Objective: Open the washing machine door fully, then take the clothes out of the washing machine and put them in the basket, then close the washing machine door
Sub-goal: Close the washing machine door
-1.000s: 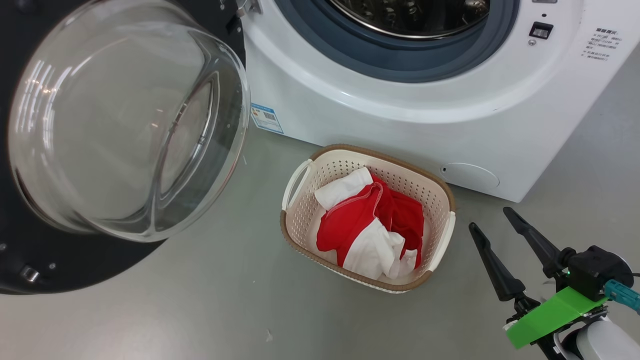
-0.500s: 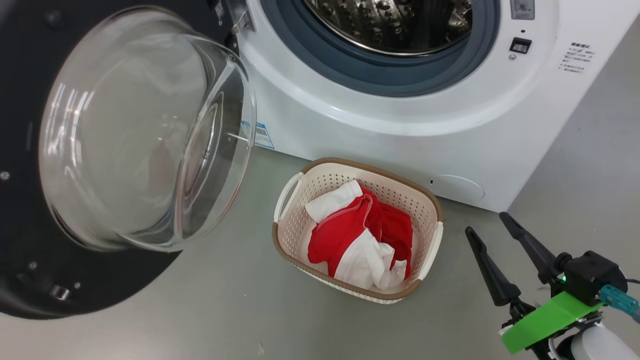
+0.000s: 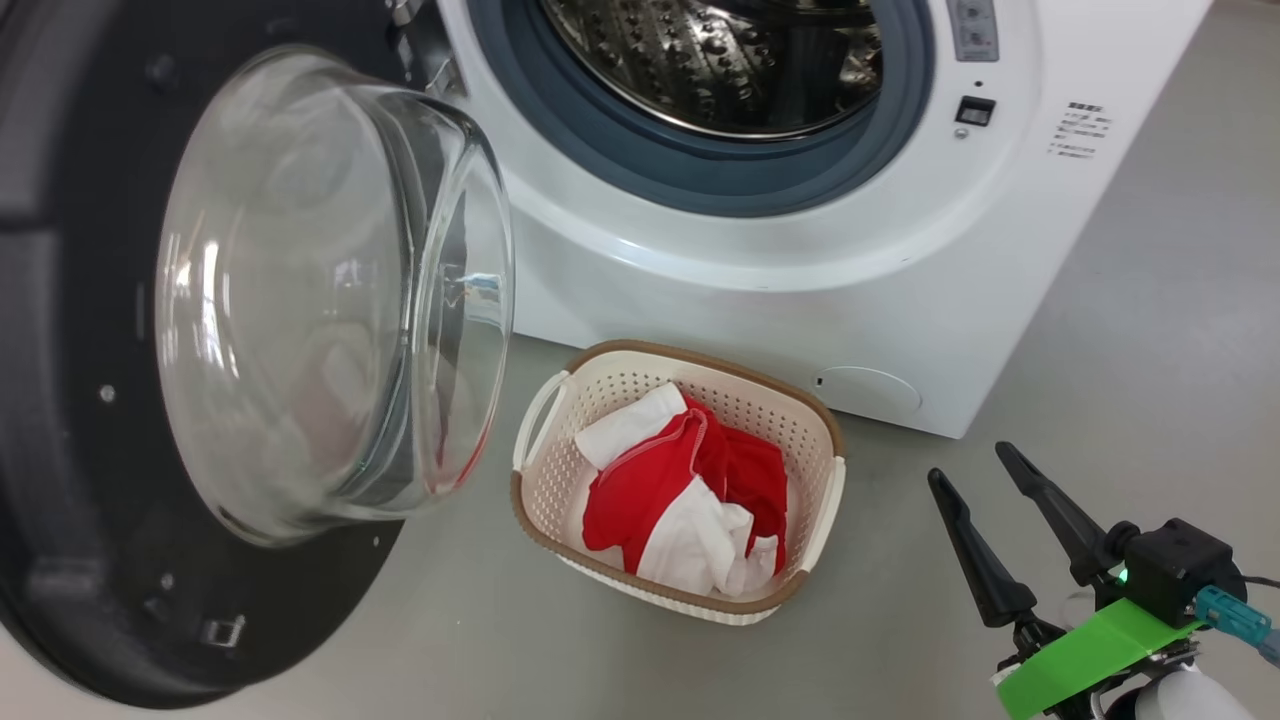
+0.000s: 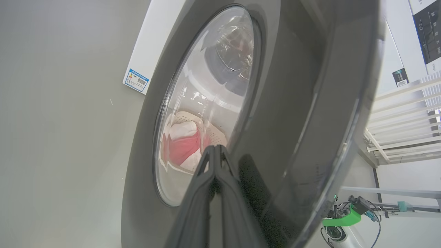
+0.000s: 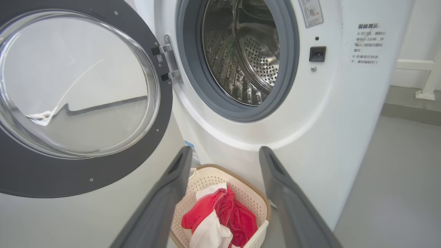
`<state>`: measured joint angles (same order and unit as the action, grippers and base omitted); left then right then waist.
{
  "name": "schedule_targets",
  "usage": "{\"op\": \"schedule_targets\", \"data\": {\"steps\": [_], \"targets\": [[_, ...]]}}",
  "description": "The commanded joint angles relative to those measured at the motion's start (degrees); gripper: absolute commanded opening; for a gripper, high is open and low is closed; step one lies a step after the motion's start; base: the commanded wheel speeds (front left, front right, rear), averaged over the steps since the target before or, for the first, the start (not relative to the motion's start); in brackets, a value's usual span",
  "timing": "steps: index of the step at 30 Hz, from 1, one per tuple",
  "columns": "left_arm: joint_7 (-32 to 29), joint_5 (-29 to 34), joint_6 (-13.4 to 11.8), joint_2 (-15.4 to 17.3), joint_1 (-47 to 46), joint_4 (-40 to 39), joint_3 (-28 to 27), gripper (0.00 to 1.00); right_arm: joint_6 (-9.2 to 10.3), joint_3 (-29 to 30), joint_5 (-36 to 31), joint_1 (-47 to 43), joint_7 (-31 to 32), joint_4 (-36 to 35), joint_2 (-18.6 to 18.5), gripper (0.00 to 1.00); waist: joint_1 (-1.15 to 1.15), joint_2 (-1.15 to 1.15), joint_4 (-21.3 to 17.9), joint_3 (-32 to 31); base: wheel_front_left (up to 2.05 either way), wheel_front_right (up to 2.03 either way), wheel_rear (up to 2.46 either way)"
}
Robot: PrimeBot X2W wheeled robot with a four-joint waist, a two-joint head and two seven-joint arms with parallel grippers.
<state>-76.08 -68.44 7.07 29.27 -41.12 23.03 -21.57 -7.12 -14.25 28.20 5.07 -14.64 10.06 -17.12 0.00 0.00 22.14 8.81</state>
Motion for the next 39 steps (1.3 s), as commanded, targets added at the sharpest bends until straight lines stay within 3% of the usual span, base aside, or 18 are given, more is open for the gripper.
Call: {"op": "schedule_targets", "data": {"steps": [1,20,39], "targets": [[-0.8,-1.2,0.4,2.7,0.5,-3.1,-0.4,0.0,-0.36,-0.9,-0.5,-0.6,-0.4,-1.3,-0.3,1.0,0.0,0.0,-1.0,-0.6,0.0,0.0,0.0],[2.4,-6.4,0.4,-2.3,2.2,-16.4,9.6,0.0,-0.36,0.0,-0.6,-0.7,-0.4,-1.5,0.8,1.0,0.0,0.0,-8.1,-1.0,0.0,0.0,0.0],[17.4,-3.8,0.4,-7.0,-1.9,-15.1,19.2,0.0,-0.36,0.5,-0.7,0.3,-0.4,-1.6,1.9,1.0,0.0,0.0,-16.6,0.1,0.0,0.0,0.0]]}}
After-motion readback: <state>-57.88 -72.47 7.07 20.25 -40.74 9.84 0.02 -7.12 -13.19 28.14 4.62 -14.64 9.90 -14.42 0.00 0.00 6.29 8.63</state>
